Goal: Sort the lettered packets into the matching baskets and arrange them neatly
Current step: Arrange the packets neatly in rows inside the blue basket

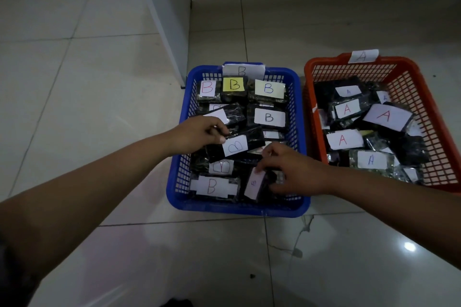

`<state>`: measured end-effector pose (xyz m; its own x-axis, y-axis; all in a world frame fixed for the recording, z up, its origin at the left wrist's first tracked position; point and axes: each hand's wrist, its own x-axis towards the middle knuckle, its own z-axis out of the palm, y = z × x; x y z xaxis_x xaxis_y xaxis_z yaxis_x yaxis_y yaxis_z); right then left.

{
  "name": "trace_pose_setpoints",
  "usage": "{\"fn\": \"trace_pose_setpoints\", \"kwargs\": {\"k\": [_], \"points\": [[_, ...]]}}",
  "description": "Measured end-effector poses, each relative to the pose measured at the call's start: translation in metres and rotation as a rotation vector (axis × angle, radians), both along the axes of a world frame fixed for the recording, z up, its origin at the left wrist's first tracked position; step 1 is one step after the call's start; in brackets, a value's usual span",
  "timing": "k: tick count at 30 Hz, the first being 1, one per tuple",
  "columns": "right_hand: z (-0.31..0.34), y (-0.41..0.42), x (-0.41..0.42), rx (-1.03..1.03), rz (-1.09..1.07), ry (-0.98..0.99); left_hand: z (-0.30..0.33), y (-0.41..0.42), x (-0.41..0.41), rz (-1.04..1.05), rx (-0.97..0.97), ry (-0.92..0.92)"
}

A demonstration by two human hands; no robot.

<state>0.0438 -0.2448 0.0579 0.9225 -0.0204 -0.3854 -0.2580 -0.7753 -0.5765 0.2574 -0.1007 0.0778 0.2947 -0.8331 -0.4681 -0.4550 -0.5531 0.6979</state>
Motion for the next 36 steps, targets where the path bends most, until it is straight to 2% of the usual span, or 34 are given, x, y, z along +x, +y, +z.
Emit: {"fn": "trace_pose_setpoints", "kwargs": {"k": [3,9,13,18,25,36], "points": [[0.001,0.003,0.006,-0.010,-0.182,0.000,-0.001,-0.001,0.001,-0.004,0.004,0.012],[-0.013,0.016,0.019,-0.114,-0.220,0.152,0.001,-0.004,0.006,-0.027,0.045,-0.012],[-0.008,0.008,0.019,-0.056,-0.314,0.093,-0.002,-0.001,0.009,-0.044,0.033,-0.078],[0.003,0.004,0.020,0.113,-0.357,0.064,-0.015,-0.001,0.000,-0.055,0.003,-0.175],[-0.012,0.020,0.035,0.143,-0.517,0.023,-0.020,-0.006,-0.003,-0.020,-0.035,-0.208],[-0.015,0.023,0.030,0.090,-0.466,0.010,-0.015,-0.013,0.001,0.020,-0.079,-0.178]]}}
